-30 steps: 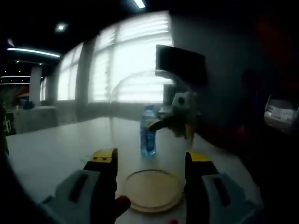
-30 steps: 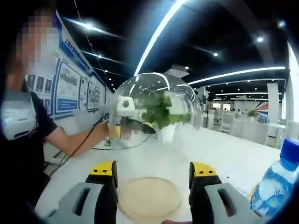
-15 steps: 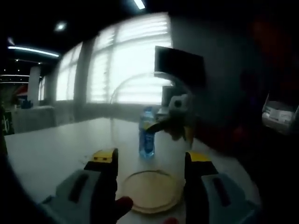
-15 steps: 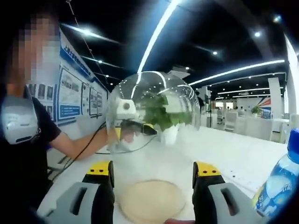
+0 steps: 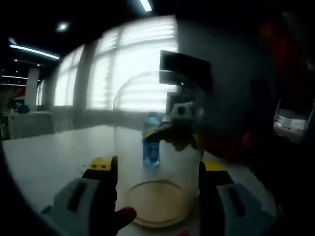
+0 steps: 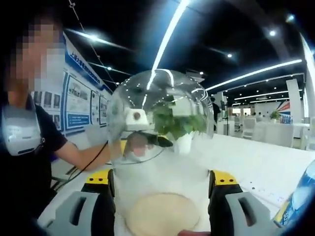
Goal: Open the cover put in the Mizone put the cover back on
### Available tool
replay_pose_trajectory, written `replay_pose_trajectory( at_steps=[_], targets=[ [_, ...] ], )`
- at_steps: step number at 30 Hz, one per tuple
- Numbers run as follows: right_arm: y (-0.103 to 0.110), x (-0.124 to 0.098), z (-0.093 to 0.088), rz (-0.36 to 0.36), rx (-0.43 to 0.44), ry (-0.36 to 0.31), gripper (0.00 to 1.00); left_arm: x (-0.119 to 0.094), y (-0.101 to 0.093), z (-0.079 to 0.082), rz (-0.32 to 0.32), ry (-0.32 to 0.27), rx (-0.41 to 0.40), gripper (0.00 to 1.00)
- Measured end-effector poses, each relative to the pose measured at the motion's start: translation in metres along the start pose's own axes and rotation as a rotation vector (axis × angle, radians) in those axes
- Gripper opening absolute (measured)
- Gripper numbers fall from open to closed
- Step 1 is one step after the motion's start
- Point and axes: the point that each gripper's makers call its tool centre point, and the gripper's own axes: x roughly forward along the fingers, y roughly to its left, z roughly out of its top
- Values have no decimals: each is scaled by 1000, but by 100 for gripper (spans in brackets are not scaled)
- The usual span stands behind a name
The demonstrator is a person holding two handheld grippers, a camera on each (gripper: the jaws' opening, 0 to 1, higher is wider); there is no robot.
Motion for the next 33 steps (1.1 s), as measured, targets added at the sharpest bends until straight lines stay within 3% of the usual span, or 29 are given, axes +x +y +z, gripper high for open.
replay_pose_trajectory(
  at_steps=[8,13,21,33],
  targets=[
    [1,11,-4,21,12,-2,78,8,0,6,-3,-20,-29,69],
    [2,14,-3,24,8,-12,81,13,0,14,-2,-64,-52,71],
    [2,21,-1,35,15,-44,84,19,-1,4,12,-9,24,74],
    [2,24,0,37,-1,-23,86,21,-1,3,6,-26,16,75]
  ],
)
